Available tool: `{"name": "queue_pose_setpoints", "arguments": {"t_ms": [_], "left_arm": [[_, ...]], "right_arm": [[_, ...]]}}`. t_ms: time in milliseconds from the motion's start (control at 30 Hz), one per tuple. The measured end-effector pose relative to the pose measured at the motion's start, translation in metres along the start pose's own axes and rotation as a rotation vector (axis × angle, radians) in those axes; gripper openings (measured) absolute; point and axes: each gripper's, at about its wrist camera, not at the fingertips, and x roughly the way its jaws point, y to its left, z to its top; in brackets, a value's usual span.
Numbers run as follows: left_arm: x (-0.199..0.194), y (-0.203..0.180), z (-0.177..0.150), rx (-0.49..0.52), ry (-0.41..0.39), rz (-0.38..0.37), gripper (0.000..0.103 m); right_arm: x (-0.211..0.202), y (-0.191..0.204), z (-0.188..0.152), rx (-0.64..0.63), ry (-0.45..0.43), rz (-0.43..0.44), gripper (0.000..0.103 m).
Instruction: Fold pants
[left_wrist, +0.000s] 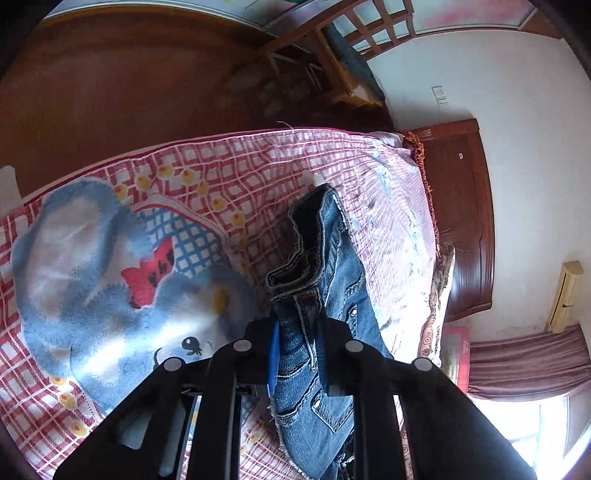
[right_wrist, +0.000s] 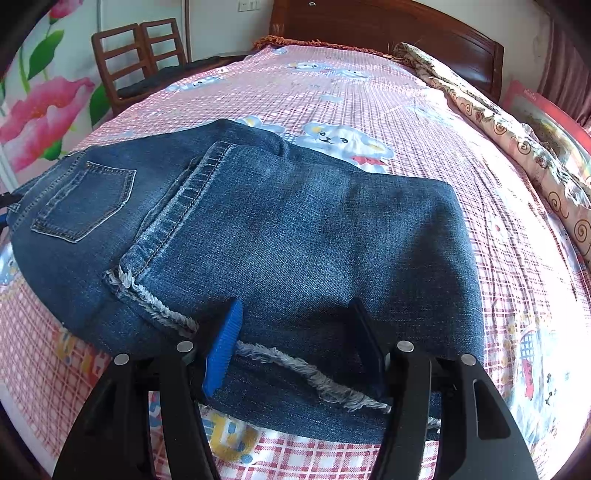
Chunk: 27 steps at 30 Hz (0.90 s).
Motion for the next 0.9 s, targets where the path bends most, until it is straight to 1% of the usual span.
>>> {"name": "queue_pose_setpoints", "arguments": {"t_ms": [67,200,300,333,367,433,500,567,633,700,767,800,867,900], "left_arm": [[-0.005,-0.018,-0.003,0.066,-0.016,-0.014,0.015],[-0.009,-0.071,-0.012,0.257,-0.032,-0.040,0.014],[-0.009,-0.116,-0.031,0.409,-0.034,-0.078,0.014],[-0.009,-0.133,-0.040,0.472,-0.035,-0.087,0.014],[-0.008,-0.150,-0.051,0.542,-0.036,-0.093,0.014],[-0.006,-0.182,-0.080,0.666,-0.024,-0.125,0.014],[-0.002,-0.210,-0.113,0.791,-0.002,-0.151,0.014],[0.007,-0.232,-0.149,0.893,0.038,-0.182,0.014],[0.019,-0.246,-0.185,0.983,0.085,-0.201,0.014],[0.035,-0.252,-0.218,1.042,0.139,-0.220,0.014],[0.055,-0.251,-0.247,1.089,0.188,-0.221,0.014],[0.065,-0.248,-0.259,1.103,0.214,-0.212,0.014],[0.085,-0.240,-0.285,1.143,0.255,-0.168,0.014],[0.092,-0.229,-0.300,1.172,0.281,-0.143,0.015]], "right_arm": [[-0.004,-0.007,0.001,0.049,-0.005,0.037,0.059],[-0.020,-0.041,-0.001,0.247,-0.040,0.145,0.059],[-0.035,-0.071,-0.006,0.376,-0.063,0.206,0.059],[-0.039,-0.082,-0.008,0.410,-0.069,0.223,0.059],[-0.044,-0.092,-0.011,0.443,-0.075,0.232,0.063],[-0.052,-0.113,-0.017,0.498,-0.084,0.256,0.064],[-0.061,-0.131,-0.024,0.545,-0.091,0.256,0.064],[-0.069,-0.151,-0.034,0.604,-0.105,0.269,0.064],[-0.076,-0.170,-0.044,0.658,-0.113,0.265,0.064],[-0.081,-0.186,-0.055,0.701,-0.122,0.262,0.064],[-0.084,-0.198,-0.065,0.724,-0.118,0.248,0.064],[-0.085,-0.203,-0.070,0.729,-0.116,0.247,0.064],[-0.088,-0.209,-0.078,0.737,-0.113,0.241,0.064],[-0.088,-0.211,-0.081,0.739,-0.110,0.239,0.064]]}}
